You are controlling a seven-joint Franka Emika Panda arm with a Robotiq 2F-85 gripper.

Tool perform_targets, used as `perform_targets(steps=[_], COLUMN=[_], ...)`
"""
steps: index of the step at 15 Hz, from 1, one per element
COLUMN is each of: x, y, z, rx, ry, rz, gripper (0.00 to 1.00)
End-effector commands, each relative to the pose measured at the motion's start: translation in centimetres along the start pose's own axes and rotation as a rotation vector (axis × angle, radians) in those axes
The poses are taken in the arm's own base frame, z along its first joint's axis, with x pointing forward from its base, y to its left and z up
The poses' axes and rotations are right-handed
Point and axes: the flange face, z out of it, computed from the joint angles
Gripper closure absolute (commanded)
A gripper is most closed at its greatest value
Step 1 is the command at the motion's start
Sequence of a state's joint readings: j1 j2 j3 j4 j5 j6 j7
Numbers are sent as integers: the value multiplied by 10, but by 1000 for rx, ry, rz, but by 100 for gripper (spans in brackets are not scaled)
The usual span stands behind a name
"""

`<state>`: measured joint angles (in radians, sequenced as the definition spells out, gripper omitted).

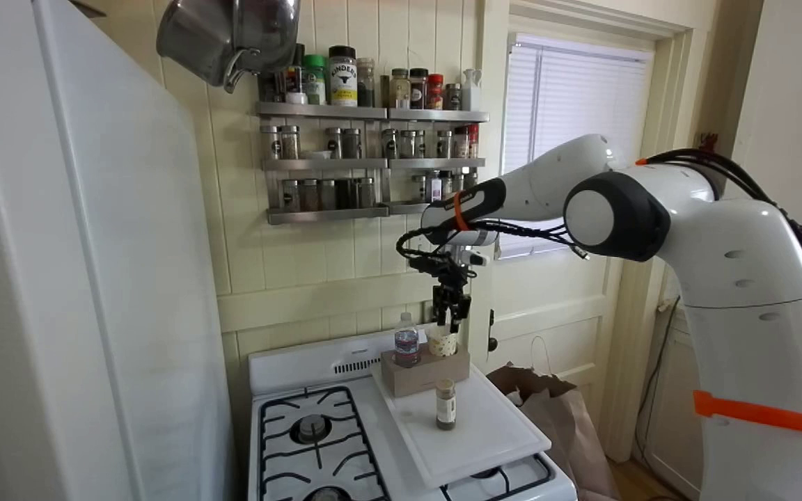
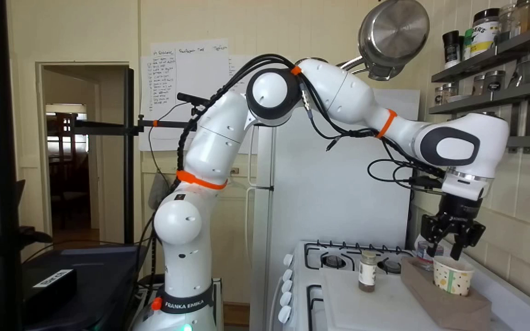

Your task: Put the coffee cup in the cupholder.

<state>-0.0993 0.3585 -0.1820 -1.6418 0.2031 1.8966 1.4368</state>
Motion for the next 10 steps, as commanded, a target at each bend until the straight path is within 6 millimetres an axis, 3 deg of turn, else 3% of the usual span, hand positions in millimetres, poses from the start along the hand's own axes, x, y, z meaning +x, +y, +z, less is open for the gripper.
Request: perform_targets(steps=[1,5,10], x=[-2,-12,-5], y=[29,78,154], z=[-35,-66,-75], rx=[94,80,30], ry=[-9,22,150], rz=[-4,-237,-484], gripper=[5,0,0])
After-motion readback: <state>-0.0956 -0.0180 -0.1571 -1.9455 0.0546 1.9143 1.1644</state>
